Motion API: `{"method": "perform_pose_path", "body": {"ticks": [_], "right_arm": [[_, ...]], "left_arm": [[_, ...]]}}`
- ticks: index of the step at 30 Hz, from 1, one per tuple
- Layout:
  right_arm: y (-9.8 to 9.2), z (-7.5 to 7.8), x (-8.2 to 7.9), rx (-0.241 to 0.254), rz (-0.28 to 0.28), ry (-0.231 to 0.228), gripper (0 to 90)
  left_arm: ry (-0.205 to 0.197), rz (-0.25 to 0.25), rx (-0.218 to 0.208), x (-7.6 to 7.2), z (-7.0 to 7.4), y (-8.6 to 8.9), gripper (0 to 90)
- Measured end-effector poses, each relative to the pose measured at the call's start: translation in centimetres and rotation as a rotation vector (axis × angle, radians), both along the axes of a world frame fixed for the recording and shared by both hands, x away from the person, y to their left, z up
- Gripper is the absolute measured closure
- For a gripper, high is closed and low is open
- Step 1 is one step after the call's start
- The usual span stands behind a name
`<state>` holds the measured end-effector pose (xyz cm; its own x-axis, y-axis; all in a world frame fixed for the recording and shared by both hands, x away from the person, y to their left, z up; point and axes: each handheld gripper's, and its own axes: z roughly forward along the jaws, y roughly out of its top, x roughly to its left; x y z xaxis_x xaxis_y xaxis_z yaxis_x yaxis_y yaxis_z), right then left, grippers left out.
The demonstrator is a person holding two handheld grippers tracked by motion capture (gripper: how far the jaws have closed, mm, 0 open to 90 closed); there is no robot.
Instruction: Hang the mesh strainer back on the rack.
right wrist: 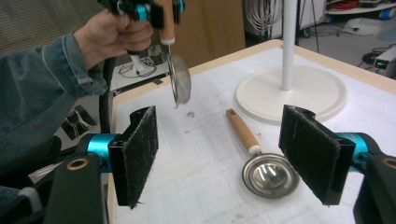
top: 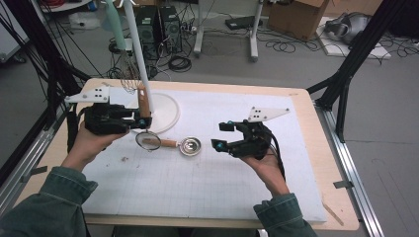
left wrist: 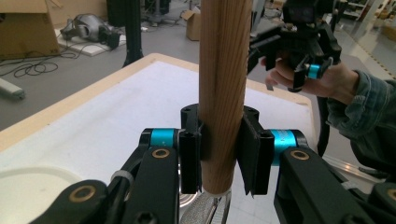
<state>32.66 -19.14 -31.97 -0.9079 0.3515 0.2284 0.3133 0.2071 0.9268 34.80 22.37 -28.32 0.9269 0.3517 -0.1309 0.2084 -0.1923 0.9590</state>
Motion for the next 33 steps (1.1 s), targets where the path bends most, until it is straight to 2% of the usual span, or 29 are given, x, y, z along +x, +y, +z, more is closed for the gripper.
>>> {"method": "perform_pose_path", "body": {"ticks": [4, 6, 16, 20, 33], "right_arm": [[-1.1, -0.2, -0.2, 0.016, -0.020, -0.004, 26.9], [-1.6, -0.3, -0.3, 0.023, -0.029, 0.000, 26.3], [-3.5, -0.9, -1.0, 0.024, -0.065, 0.009, 24.9], [-3.9, -1.0, -1.1, 0.031, -0.075, 0.006, 24.5], [-4.5, -0.8, -1.3, 0.049, -0.088, 0.000, 23.6]], "left_arm": [[-0.006, 0.014, 0.002, 0.6, 0.8, 0.4, 71.7], [-0.005, 0.022, -0.010, 0.8, 1.1, 0.5, 71.7], [-0.012, 0.041, -0.037, 2.5, 3.5, 0.9, 71.7], [-0.014, 0.050, -0.027, 3.3, 4.3, 1.1, 71.7], [-0.014, 0.059, -0.070, 5.3, 6.3, 2.0, 71.7]]}}
